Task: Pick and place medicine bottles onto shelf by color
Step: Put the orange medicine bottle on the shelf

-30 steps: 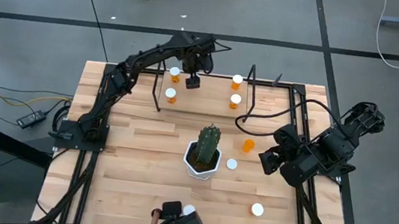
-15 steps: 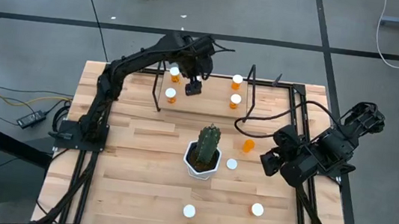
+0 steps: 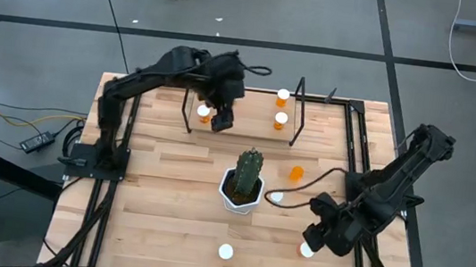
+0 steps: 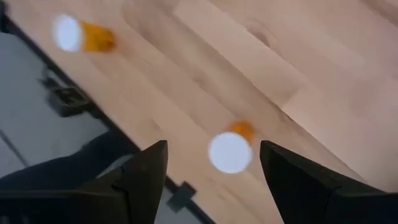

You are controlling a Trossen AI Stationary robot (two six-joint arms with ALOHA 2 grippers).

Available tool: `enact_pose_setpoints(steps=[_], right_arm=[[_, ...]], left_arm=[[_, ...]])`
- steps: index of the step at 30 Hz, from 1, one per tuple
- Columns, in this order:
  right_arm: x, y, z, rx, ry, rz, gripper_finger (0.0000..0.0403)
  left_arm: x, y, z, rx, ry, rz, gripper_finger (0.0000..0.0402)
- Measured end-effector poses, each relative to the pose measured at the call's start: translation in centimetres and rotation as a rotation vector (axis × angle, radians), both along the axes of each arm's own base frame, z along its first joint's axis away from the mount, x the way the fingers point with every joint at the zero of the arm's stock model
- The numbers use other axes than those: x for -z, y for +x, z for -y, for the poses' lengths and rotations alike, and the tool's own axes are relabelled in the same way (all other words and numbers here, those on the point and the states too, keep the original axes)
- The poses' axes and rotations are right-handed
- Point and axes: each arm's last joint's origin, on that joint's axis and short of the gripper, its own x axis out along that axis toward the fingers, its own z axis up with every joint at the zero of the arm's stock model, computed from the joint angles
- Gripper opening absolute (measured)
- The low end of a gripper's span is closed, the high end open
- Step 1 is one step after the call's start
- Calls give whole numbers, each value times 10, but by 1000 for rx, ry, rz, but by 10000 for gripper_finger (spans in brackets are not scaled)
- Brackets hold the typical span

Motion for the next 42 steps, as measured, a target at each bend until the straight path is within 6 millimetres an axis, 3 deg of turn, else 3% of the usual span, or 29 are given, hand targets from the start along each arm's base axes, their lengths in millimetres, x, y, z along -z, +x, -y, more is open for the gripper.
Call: enact_pose_setpoints(steps=[5, 11, 19, 25, 33, 42], right_arm=[[32, -8, -10, -57, 45, -32, 271], [63, -13, -15, -122, 113, -50, 310], [74, -13, -14, -145, 126, -37, 346], [75, -11, -14, -172, 80, 6, 347], [101, 2, -29, -324, -14, 15, 347], [111, 4, -32, -368, -59, -7, 347]], left_arm=[[-23, -19, 38, -28, -7, 48, 293], [-41, -35, 85, -71, -31, 116, 293], [-48, -48, 134, -97, -47, 159, 293], [-50, -52, 156, -122, -52, 184, 293], [-51, -55, 177, -128, -95, 221, 293], [-51, -59, 190, -113, -98, 224, 293]])
